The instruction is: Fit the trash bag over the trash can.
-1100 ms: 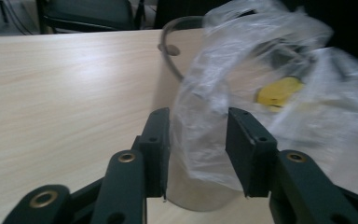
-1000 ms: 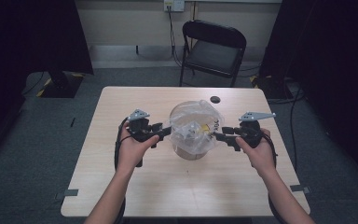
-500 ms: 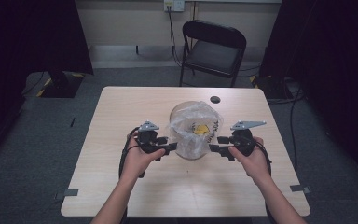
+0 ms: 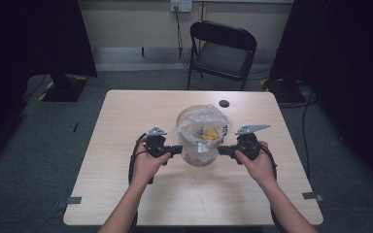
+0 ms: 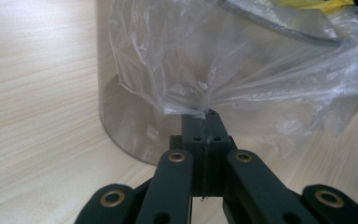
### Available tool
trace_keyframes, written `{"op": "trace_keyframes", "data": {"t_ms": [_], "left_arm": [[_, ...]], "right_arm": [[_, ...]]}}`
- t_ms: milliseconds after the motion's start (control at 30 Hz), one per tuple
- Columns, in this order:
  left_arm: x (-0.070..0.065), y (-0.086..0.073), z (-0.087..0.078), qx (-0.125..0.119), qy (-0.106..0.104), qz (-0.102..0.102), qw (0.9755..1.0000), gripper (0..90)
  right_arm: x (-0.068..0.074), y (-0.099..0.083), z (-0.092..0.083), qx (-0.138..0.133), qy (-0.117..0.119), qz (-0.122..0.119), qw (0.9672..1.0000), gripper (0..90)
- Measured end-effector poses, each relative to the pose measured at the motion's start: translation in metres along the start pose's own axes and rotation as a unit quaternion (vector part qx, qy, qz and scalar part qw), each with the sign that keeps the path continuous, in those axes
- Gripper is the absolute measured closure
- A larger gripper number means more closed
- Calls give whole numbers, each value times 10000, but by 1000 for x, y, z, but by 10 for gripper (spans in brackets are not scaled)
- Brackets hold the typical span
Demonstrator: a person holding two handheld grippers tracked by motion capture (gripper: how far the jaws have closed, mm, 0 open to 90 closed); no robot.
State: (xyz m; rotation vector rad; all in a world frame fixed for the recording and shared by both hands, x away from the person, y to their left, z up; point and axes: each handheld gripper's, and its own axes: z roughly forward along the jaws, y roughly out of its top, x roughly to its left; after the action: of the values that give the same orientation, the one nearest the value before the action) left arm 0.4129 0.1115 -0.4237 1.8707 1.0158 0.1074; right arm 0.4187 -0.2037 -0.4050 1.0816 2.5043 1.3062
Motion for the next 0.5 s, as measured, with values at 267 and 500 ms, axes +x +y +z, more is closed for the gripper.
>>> {"op": "trace_keyframes", "data": {"t_ms": [267, 500], "left_arm": [[-1, 3, -12, -139, 215, 169, 9995, 764], [-1, 18, -43, -501, 570, 156, 9970, 422]], "right_arm": [[-8, -1, -14, -217, -210, 89, 9995, 730], [-4, 11, -42, -753, -350, 100, 9965, 534]]}}
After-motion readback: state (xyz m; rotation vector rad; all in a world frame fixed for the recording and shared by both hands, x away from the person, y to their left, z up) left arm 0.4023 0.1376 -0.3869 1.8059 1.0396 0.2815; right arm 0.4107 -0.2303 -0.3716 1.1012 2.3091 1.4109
